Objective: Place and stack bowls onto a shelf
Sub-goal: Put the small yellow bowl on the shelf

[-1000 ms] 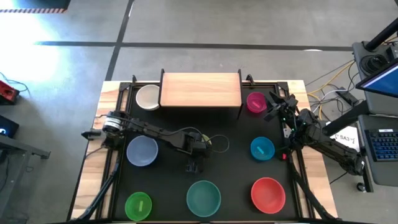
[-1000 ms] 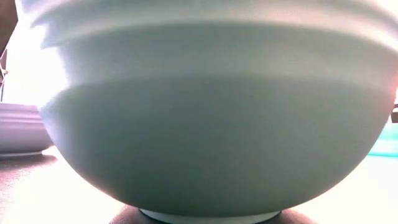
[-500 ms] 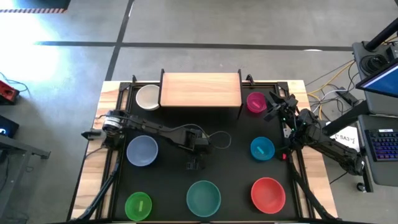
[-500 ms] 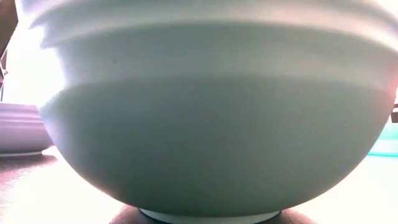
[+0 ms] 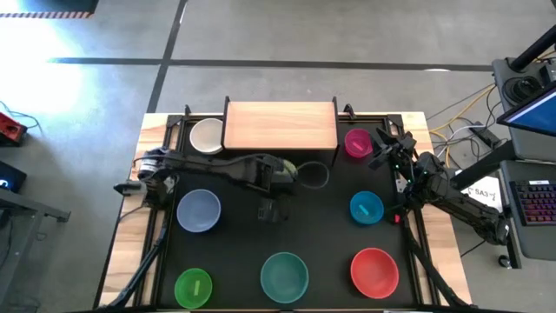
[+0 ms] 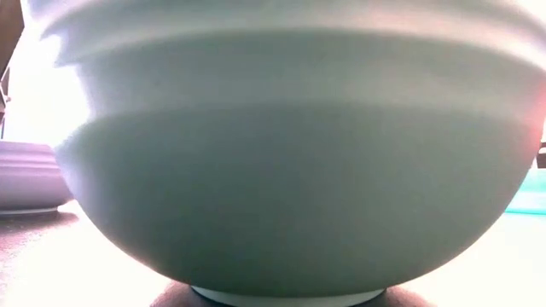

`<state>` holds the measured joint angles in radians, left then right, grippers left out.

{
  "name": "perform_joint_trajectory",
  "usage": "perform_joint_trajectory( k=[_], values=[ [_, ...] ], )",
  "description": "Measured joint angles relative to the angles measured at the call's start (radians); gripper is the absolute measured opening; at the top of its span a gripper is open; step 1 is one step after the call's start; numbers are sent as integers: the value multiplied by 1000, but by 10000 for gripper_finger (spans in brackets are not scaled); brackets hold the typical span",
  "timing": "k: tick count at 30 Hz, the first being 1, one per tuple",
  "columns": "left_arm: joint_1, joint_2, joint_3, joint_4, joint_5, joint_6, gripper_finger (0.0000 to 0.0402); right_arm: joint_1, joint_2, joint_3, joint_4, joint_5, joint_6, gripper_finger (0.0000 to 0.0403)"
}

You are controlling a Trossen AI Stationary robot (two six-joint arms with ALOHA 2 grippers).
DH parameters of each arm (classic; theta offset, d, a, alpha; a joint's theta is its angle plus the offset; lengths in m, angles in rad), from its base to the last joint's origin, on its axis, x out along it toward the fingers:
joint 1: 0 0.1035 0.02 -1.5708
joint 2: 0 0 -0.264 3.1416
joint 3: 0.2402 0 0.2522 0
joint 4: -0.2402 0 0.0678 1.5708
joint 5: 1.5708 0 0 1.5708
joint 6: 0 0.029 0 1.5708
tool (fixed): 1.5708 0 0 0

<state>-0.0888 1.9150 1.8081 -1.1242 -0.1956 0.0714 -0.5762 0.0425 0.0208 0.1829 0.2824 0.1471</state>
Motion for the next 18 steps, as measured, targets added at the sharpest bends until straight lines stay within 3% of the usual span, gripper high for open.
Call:
perform_joint_trajectory(
  k=[10, 18],
  values=[
    [232, -102, 14, -35, -4, 34, 0, 0, 0, 0, 0, 3, 0, 185],
    [462, -102, 8, -35, -5, 25, 0, 0, 0, 0, 0, 3, 0, 185]
  ],
)
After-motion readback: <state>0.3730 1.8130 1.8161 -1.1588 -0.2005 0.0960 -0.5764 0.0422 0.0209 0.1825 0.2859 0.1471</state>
